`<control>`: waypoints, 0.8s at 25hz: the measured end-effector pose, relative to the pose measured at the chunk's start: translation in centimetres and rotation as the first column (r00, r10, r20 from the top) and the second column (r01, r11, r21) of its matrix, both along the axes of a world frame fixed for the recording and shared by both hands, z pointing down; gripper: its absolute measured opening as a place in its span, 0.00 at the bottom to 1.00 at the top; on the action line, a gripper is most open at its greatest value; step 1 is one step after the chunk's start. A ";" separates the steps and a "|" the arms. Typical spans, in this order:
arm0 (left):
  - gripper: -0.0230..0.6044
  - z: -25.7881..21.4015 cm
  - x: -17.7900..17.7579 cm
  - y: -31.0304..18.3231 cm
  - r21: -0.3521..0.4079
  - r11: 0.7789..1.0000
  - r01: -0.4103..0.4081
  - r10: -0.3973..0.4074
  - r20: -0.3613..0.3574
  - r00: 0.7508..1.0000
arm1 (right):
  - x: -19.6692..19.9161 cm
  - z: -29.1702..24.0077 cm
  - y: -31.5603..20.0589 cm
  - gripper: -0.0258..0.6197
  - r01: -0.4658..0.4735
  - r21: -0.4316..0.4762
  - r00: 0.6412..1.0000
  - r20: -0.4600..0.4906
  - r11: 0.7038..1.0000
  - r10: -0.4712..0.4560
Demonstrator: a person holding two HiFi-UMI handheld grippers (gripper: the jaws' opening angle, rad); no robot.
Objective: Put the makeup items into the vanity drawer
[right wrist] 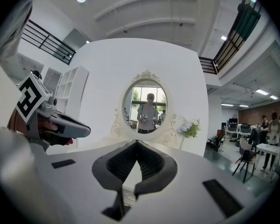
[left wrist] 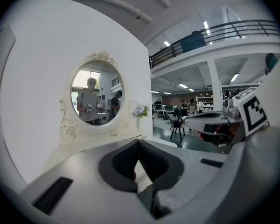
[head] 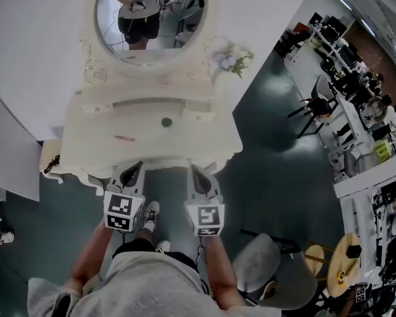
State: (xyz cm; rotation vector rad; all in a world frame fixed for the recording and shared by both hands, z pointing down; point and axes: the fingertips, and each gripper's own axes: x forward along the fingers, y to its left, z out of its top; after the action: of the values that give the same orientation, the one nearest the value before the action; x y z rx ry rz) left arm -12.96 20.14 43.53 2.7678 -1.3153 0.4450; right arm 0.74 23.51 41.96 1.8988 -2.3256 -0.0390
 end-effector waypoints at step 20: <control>0.04 4.1 -6.5 -7.9 -0.088 0.976 0.199 -0.198 0.023 0.980 | -7.2 4.7 -11.2 0.06 0.232 -0.097 0.973 0.017 0.968 -0.231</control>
State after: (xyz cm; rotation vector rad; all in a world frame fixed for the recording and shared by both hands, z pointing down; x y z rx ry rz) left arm -19.43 12.21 47.61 2.5326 -1.5163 0.4975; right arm -6.44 12.32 46.64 1.5766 -2.4912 0.0566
